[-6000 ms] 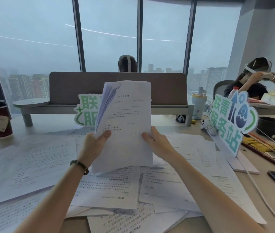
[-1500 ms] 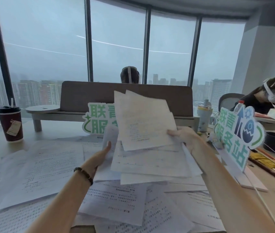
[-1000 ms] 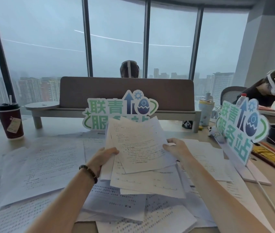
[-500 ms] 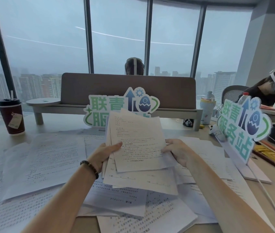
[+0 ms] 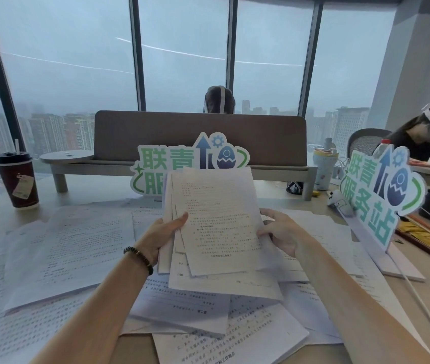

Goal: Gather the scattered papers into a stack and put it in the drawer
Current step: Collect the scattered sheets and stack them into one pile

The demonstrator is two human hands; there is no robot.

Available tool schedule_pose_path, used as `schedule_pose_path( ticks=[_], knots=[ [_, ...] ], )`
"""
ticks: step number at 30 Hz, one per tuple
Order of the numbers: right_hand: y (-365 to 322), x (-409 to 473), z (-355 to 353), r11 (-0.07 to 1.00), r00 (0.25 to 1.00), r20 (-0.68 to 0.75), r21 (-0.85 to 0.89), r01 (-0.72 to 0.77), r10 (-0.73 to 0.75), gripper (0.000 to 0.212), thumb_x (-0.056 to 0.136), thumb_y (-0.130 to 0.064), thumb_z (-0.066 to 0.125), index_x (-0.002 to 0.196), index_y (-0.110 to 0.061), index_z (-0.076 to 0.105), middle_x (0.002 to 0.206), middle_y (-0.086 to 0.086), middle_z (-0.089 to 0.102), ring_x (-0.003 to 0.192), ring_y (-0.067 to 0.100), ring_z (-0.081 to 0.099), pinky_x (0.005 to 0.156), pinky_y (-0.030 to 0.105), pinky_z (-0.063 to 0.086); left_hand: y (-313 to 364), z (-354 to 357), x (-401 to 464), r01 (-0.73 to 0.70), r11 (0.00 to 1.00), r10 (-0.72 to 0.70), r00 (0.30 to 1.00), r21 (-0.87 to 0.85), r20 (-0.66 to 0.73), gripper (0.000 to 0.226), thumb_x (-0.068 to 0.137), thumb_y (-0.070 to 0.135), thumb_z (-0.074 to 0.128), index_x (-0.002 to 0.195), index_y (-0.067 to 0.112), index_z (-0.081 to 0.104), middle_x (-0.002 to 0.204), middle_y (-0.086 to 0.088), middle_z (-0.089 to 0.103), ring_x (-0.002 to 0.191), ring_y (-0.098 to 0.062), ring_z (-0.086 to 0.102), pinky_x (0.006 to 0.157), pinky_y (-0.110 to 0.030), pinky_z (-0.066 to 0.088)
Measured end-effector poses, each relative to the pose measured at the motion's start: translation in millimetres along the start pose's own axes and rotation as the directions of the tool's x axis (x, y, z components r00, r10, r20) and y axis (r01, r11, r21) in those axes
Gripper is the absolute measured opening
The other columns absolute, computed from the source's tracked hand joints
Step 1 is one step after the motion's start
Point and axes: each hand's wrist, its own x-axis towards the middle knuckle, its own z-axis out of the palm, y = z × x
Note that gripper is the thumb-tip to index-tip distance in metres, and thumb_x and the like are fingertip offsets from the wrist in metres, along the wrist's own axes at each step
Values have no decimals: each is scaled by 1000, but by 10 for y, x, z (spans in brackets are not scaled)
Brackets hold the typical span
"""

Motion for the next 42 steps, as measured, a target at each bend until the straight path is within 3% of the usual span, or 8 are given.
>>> schedule_pose_path(
  ticks=[6,10,13,18,23,29,35,42],
  knots=[
    [-11,-33,106,999,999,43,6,34,-34,24,94,-5,60,115,-12,70,106,6,77,96,28,73,80,42,60,-4,25,-31,19,1000,-19,1000,-23,13,29,92,14,65,119,6,64,112,-18,73,97,-36,72,79,-47,61],
    [74,-9,240,994,998,8,-83,64,-64,26,99,-29,59,122,-19,66,118,-6,72,115,17,63,106,40,43,10,69,-56,-3,999,3,1000,-54,10,25,94,14,62,118,5,65,107,-17,74,91,-33,74,70,-41,62],
    [94,-23,327,997,999,20,-66,45,-44,30,99,-21,59,128,-19,58,123,-4,68,110,14,63,93,33,47,42,96,-89,-18,998,20,999,-64,26,25,95,17,61,119,7,64,109,-16,74,95,-34,73,73,-42,62],
    [48,-65,421,989,970,-196,-7,145,-144,21,96,-4,57,110,-16,65,101,2,73,88,18,70,67,27,55,93,151,-114,7,994,0,998,-111,64,32,96,20,59,126,9,61,117,-17,71,106,-37,69,89,-53,56],
    [29,-90,470,965,931,-259,-113,235,-257,22,97,-13,55,113,-25,62,104,-3,72,93,18,70,79,37,61,101,180,-118,36,995,-25,992,-88,123,30,97,22,57,124,11,63,121,-16,70,112,-37,67,99,-56,49],
    [-139,-222,521,903,870,-246,-169,396,-427,32,99,-15,52,124,-35,49,110,-5,68,96,15,69,75,33,61,146,262,-130,-160,977,170,984,139,-61,16,96,13,60,110,14,67,111,-13,73,99,-30,72,87,-52,58],
    [-414,-316,463,807,782,-199,-134,575,-590,66,96,0,50,142,-45,36,124,-7,65,111,18,65,86,43,60,340,351,-206,-427,884,456,878,192,-148,13,93,11,64,100,21,67,92,9,73,79,-1,72,63,-20,58],
    [-517,-344,507,707,671,-225,-230,668,-707,70,97,2,46,149,-41,26,136,-13,54,123,15,54,96,53,54,443,384,-216,-510,827,552,817,236,-169,12,92,19,67,94,30,67,97,4,73,93,-14,71,73,-31,61]
  ],
)
